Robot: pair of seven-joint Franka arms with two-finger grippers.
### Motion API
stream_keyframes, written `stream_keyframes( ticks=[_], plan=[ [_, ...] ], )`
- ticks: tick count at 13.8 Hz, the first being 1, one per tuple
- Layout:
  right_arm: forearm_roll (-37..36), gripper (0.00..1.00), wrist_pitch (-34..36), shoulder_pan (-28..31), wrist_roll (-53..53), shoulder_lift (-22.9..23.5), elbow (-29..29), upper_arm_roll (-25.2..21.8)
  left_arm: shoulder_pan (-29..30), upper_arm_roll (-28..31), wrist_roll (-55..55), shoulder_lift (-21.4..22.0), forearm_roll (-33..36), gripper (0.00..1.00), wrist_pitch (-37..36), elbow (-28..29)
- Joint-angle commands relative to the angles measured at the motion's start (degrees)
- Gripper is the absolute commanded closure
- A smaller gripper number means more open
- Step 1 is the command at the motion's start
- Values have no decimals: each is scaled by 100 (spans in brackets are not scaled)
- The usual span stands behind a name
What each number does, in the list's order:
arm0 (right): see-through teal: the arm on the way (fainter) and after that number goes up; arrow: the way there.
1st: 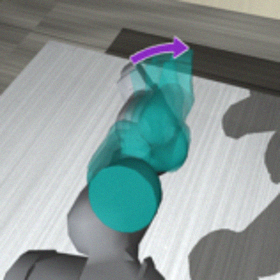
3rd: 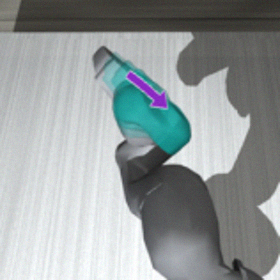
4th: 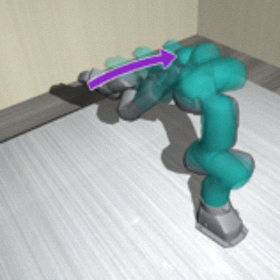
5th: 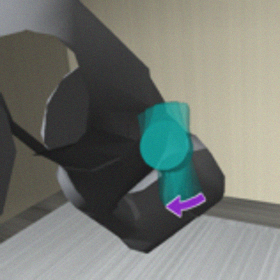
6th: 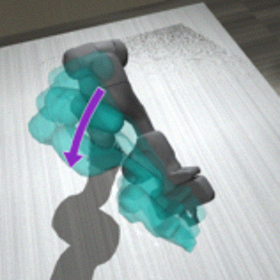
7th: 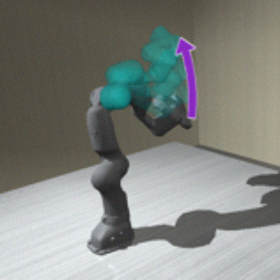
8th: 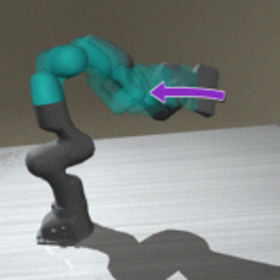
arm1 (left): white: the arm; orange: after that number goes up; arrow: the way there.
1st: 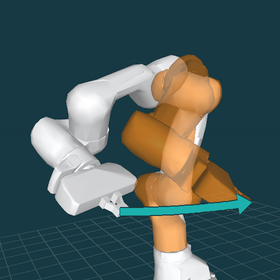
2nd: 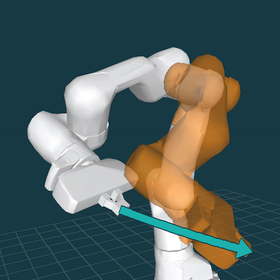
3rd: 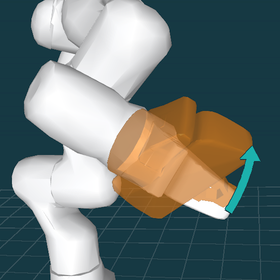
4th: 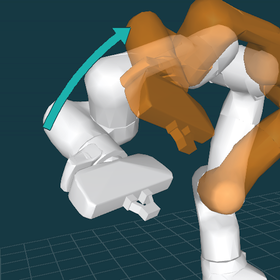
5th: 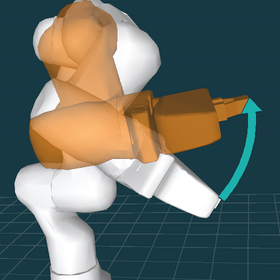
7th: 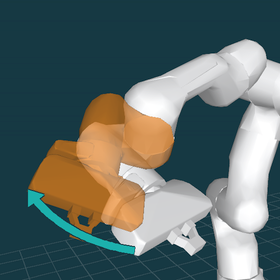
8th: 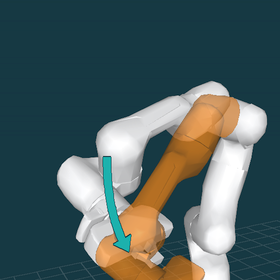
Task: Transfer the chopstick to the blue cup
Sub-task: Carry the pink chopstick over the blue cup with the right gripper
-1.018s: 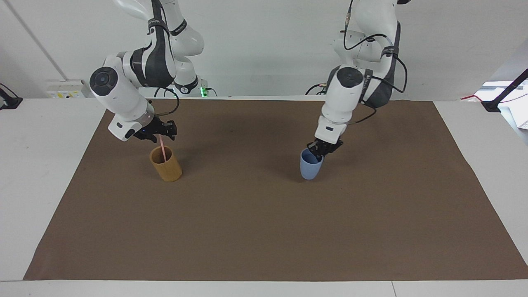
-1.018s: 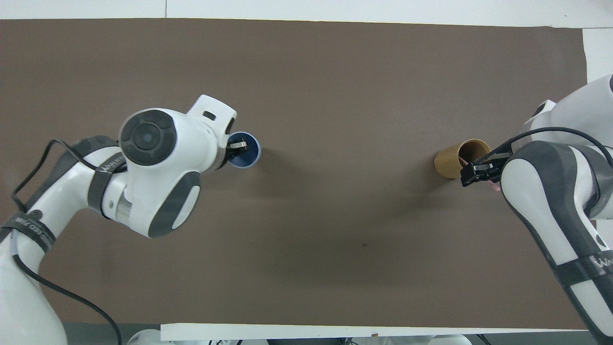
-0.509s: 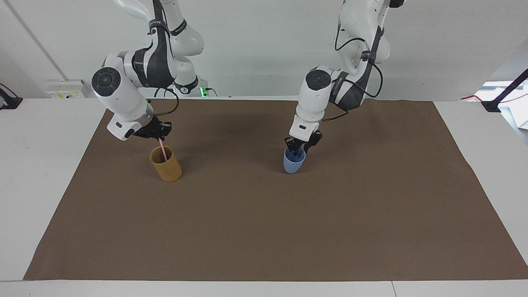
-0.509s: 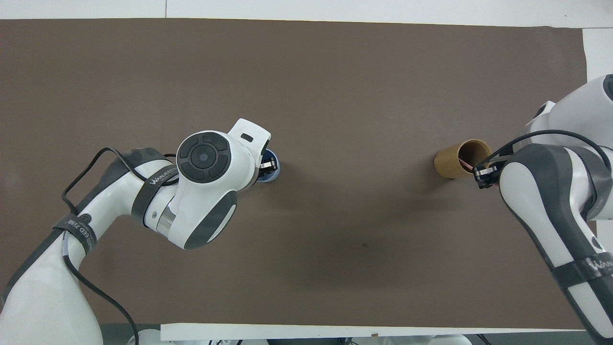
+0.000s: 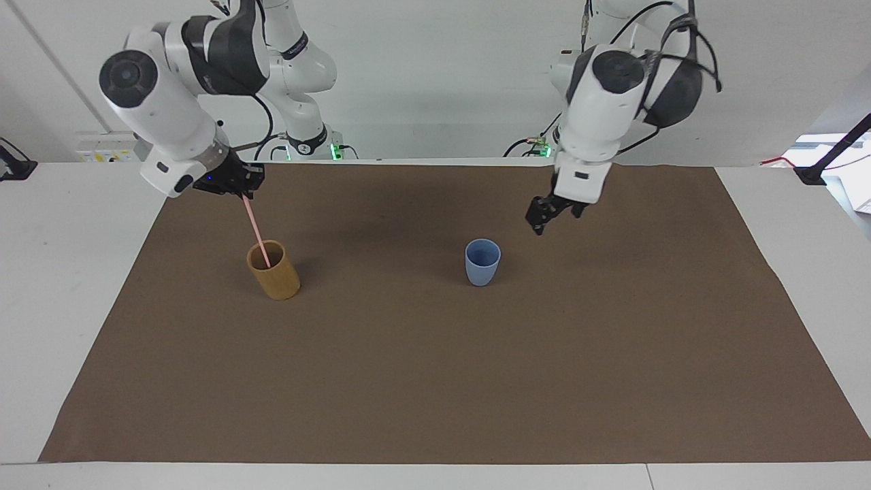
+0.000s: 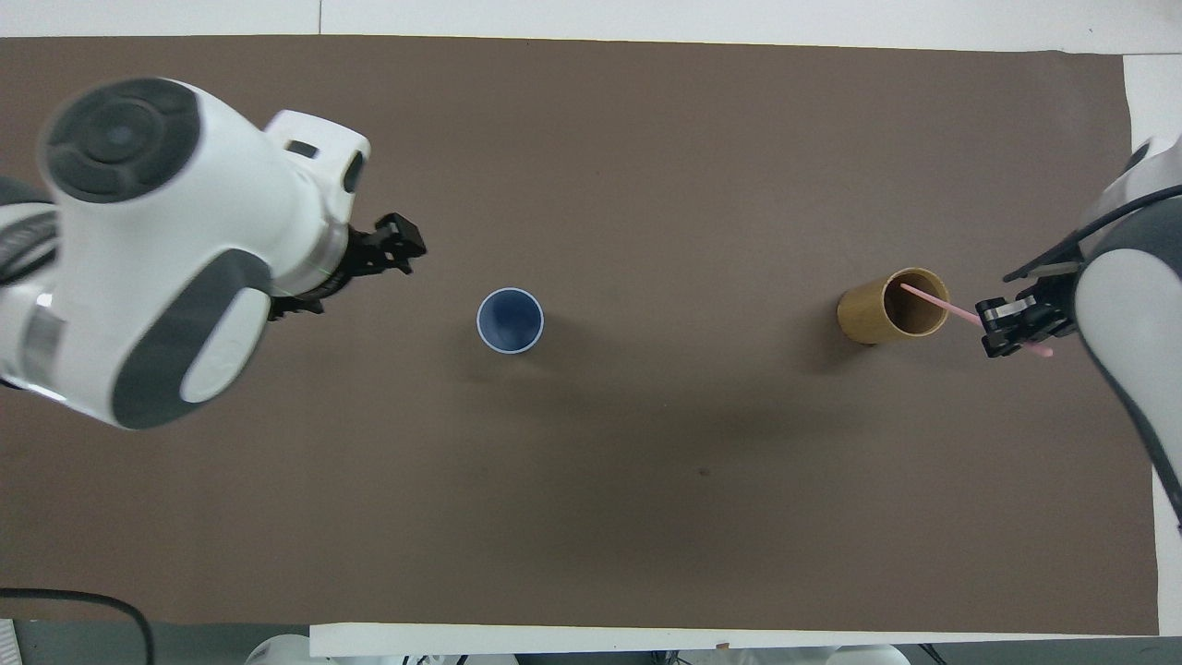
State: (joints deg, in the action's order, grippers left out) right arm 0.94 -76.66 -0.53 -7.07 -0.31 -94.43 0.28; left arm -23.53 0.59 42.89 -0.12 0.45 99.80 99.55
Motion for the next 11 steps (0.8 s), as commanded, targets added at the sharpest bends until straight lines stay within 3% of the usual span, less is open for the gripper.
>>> stream_keyframes(
  ticks=[1,4,7,9,11],
  plan=[
    [378,100,826,-122,-58,242,1178,234,1110,-42,-1478,389,8,0,-495,-171],
    [1125,100,944,-762,1501,550,1743,288,1649,-51,-2635,381,8,0,-744,-341],
    [2512,100,-222,-1570,3433,699,1420,297,1712,-42,-2628,390,8,0,-769,-331],
    [2560,100,-1109,-2492,4508,874,1217,297,1703,-51,-2628,390,8,0,-769,-331],
    [2613,100,-2085,-2899,4978,858,639,306,1703,-51,-2628,390,8,0,-769,-331]
  ],
)
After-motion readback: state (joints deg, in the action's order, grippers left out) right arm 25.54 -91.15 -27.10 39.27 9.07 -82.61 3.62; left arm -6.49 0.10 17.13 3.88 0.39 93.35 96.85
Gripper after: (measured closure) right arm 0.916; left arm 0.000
